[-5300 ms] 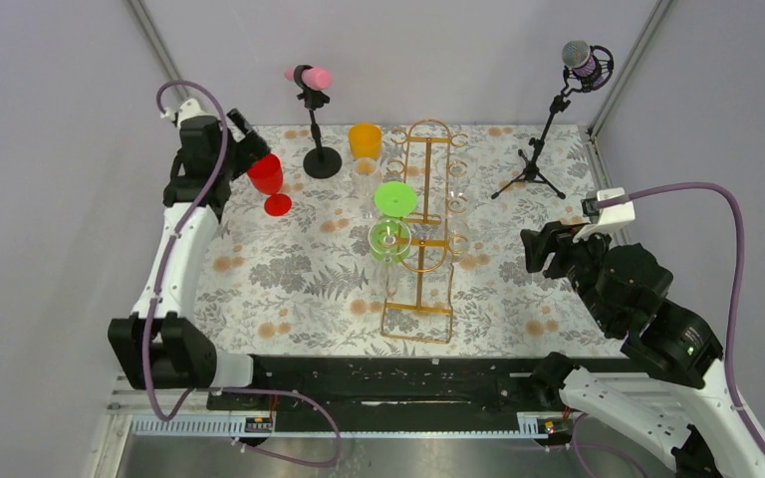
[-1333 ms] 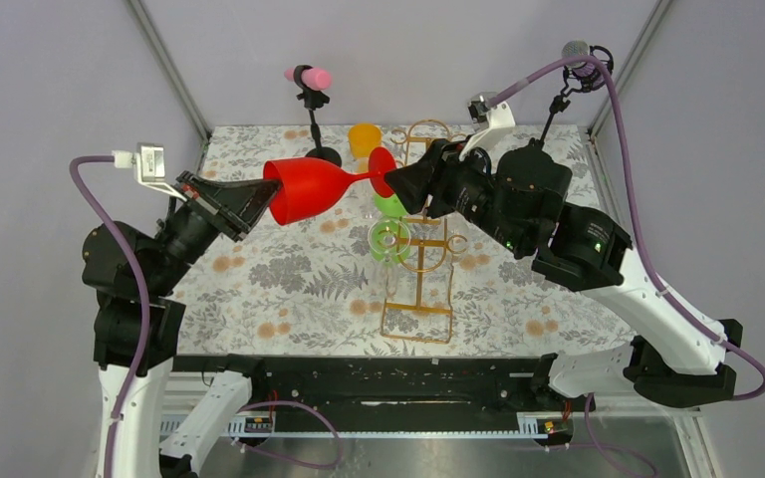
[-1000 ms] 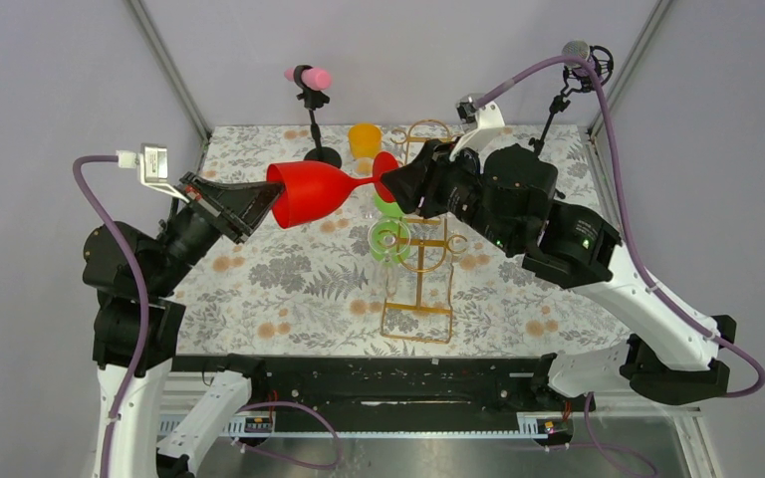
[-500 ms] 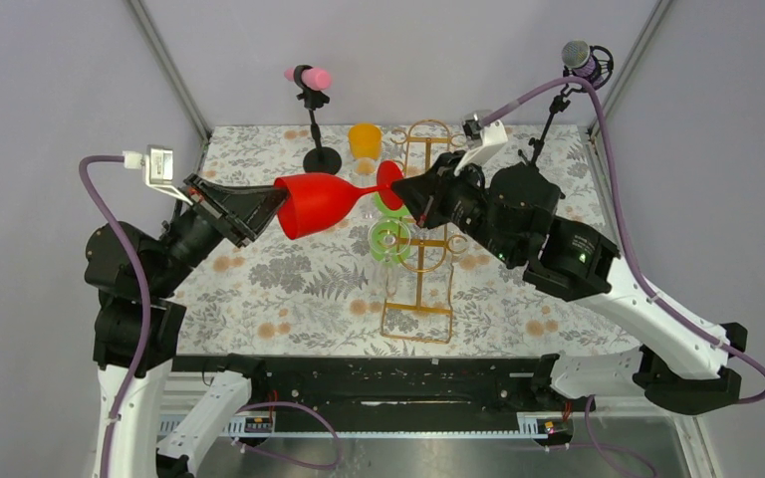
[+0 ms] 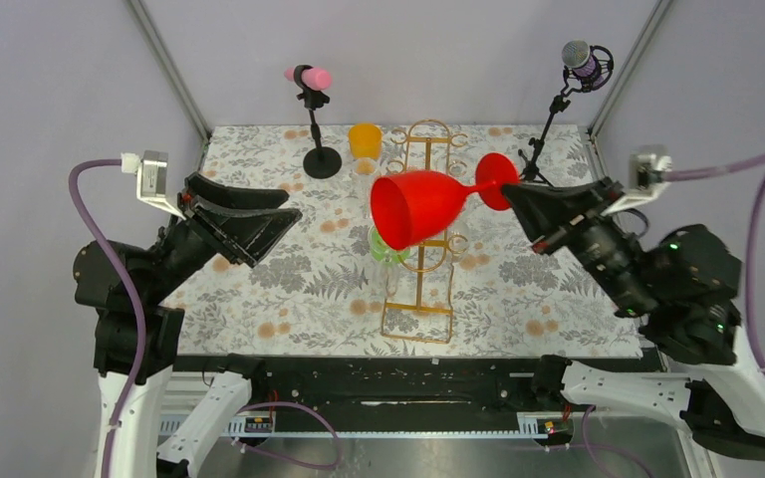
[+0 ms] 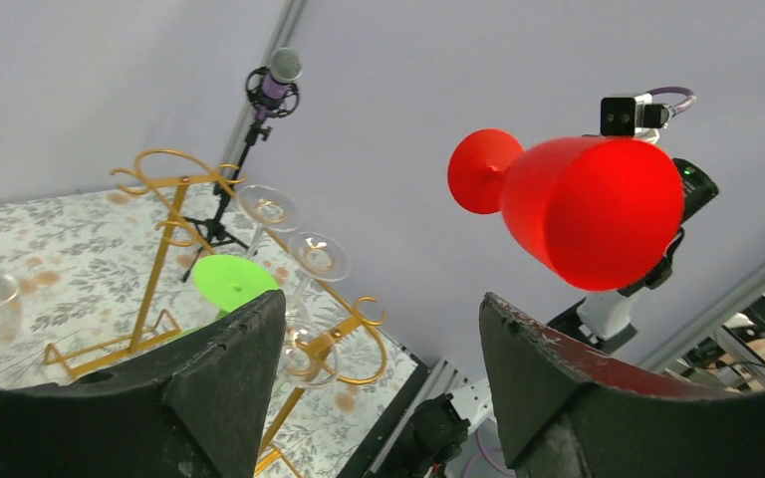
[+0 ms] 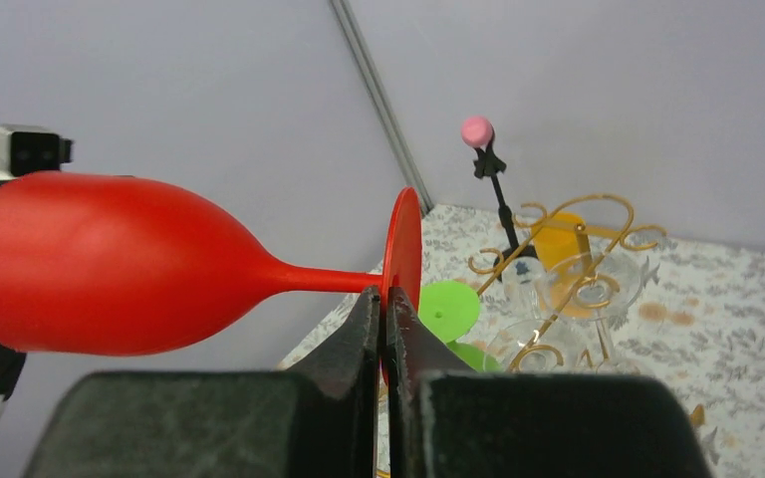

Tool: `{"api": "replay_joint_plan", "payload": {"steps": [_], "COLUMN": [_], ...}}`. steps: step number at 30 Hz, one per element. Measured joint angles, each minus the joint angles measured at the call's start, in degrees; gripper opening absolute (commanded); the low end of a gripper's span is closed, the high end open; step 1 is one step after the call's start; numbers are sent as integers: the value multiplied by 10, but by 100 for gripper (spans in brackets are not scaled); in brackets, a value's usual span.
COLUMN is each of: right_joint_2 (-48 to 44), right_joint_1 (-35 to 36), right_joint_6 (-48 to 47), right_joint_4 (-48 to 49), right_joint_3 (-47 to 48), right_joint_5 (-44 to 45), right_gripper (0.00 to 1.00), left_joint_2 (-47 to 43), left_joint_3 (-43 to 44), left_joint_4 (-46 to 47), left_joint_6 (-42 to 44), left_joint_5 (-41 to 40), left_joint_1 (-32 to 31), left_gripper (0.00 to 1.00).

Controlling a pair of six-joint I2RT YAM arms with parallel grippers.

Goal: Place the wine glass upside down on the wine glass rack
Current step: Turn the wine glass upside down at the wine rack.

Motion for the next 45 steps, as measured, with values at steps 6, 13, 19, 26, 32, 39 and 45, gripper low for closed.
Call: {"api": "replay_joint_plan", "payload": {"steps": [6, 13, 19, 26, 32, 39, 45], "right_joint_2": [-41, -9, 4, 48, 102, 148, 169], "right_joint_1": [0, 2, 53, 190, 246, 268, 271], "right_joint_6": [-80, -174, -285, -462, -590, -687, -733], "right_joint_4": [-19, -54, -35, 32, 76, 112, 139], "right_joint_3": [6, -12, -46, -45, -40, -21, -6], "right_joint_5": [-95, -131, -143, -111, -75, -50, -50], "right_gripper": [0, 0, 0, 0, 0, 0, 0], "left_joint_2": [9, 20, 40, 52, 44, 40, 36], "left_joint_3": [0, 0, 0, 0, -24, -81, -82], "left_joint_4": [41, 52, 43, 36, 49, 121, 147], "left_joint_6": [-33, -46, -28, -13, -10, -53, -63], "left_joint_5": [35, 71, 100, 125, 151, 191, 204], "left_joint_1": [0, -9, -21, -26, -36, -50, -54], "left_gripper": [72, 73, 71, 64, 60, 55, 46]}}
